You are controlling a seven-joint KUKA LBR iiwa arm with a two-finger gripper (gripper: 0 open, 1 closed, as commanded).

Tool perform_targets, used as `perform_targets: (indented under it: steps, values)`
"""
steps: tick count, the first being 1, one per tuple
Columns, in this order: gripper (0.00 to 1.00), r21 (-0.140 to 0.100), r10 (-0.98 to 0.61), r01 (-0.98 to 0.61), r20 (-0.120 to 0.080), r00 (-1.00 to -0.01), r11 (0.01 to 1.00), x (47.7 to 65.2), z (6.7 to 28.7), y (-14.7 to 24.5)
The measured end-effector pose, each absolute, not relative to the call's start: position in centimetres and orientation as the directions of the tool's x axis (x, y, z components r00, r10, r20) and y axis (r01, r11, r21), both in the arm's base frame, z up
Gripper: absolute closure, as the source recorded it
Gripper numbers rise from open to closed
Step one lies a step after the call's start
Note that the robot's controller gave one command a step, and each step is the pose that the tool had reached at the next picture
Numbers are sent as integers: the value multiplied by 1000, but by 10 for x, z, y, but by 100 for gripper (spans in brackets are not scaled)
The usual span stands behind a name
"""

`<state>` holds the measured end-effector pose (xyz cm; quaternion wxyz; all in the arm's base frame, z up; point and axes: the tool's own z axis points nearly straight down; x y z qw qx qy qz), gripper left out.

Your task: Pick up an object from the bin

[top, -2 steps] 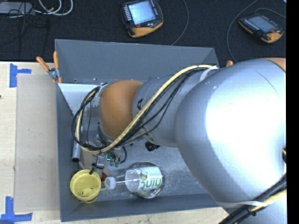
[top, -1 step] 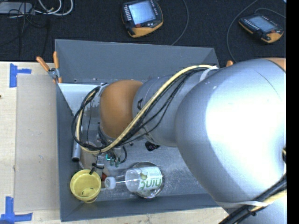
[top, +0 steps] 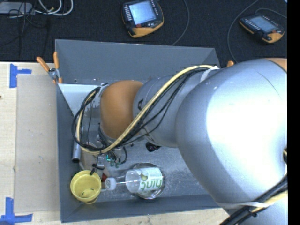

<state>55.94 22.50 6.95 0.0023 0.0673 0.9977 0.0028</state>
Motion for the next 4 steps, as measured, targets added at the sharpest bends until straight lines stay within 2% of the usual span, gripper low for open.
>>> perform_targets:
  steps: [3, 4]
  values:
    - [0, 6, 134, 134, -4, -991, 991, 559, 69, 225]
    - [0, 1, 49, 49, -9, -999, 999, 559, 104, 241]
